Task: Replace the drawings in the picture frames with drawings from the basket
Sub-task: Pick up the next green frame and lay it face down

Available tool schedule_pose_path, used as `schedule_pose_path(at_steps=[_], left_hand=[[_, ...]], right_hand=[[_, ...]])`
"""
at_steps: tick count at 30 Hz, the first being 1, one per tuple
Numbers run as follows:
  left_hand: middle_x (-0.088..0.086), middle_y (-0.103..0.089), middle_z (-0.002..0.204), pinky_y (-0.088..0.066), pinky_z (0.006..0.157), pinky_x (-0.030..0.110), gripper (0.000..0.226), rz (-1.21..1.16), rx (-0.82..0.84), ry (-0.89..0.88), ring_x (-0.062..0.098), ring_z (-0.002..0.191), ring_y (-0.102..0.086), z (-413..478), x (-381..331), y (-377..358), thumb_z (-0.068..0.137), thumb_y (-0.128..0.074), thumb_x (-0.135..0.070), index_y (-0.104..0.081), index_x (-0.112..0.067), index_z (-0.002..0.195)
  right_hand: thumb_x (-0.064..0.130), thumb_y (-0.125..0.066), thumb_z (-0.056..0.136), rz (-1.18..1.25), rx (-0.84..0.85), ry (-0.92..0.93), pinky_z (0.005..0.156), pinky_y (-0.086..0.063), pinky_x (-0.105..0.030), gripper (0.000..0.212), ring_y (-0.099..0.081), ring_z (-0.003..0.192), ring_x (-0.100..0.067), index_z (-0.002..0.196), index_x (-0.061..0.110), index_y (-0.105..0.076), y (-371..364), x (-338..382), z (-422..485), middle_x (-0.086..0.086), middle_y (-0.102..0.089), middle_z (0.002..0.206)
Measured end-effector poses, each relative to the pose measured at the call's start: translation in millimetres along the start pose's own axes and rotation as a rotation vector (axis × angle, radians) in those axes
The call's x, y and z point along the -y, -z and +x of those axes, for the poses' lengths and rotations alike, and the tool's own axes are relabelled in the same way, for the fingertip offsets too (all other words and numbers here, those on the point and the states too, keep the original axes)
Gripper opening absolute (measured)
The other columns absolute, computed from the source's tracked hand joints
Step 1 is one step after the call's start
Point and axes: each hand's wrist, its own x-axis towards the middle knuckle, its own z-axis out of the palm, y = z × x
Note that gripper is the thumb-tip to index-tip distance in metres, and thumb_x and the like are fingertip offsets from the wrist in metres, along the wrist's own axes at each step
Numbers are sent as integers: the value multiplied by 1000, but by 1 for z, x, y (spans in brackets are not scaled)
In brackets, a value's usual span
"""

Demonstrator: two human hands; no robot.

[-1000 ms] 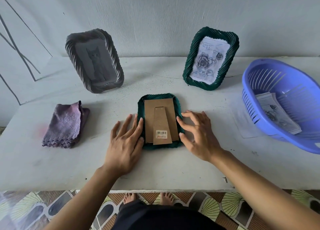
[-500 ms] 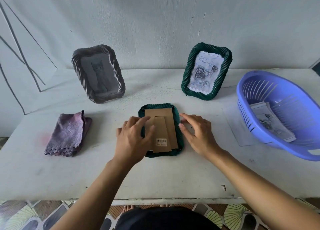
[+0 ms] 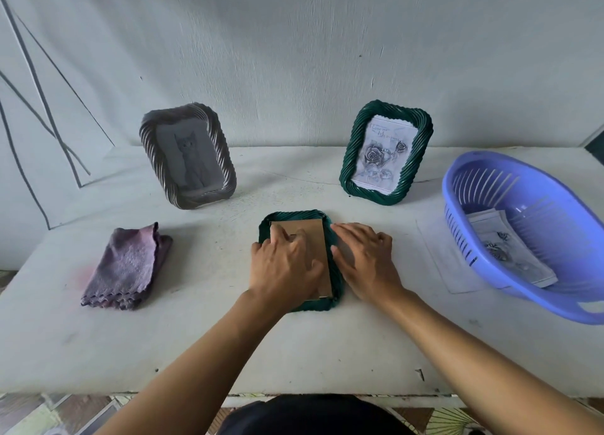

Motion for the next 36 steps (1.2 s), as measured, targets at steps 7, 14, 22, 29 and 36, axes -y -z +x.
schedule_pose_path(at_steps=[7,14,22,29,36], left_hand=[[7,-49,95,-46,81,35,18,-365,24,71,25,100,-51,-4,8,18,89,-52,-34,-55,-19,80],[1,-55,94,-45,73,31,22,-556,-174,82,15,79,-64,-12,25,53,91,-60,-27,-75,-14,102],[-5,-57,106,-38,44,15,18,-639,-300,77,18,42,-55,-32,74,115,97,-61,-21,-71,-33,107],[-6,-52,114,-33,78,20,25,-304,-126,139,11,93,-58,-34,103,97,94,-61,-30,-72,-29,116],[-1,-53,114,-50,87,42,34,-101,10,165,30,97,-62,-32,113,44,90,-55,-40,-71,-27,116]], right_hand=[[39,-30,100,-99,67,42,91,-28,-39,48,-41,135,-13,147,38,-39,1,2,0,11,-49,147],[36,-36,99,-75,30,53,90,-25,-37,41,-47,131,-13,137,38,-50,-1,2,0,11,-54,142],[34,-35,96,-117,63,79,92,-32,-46,44,-46,130,-19,137,40,-49,-1,0,-2,3,-52,139],[37,-35,99,-95,70,57,95,-33,-46,43,-46,129,-16,140,41,-46,0,1,-2,5,-53,137],[38,-32,96,-100,101,43,96,-32,-49,45,-46,131,-17,135,45,-54,3,4,-1,2,-51,141]])
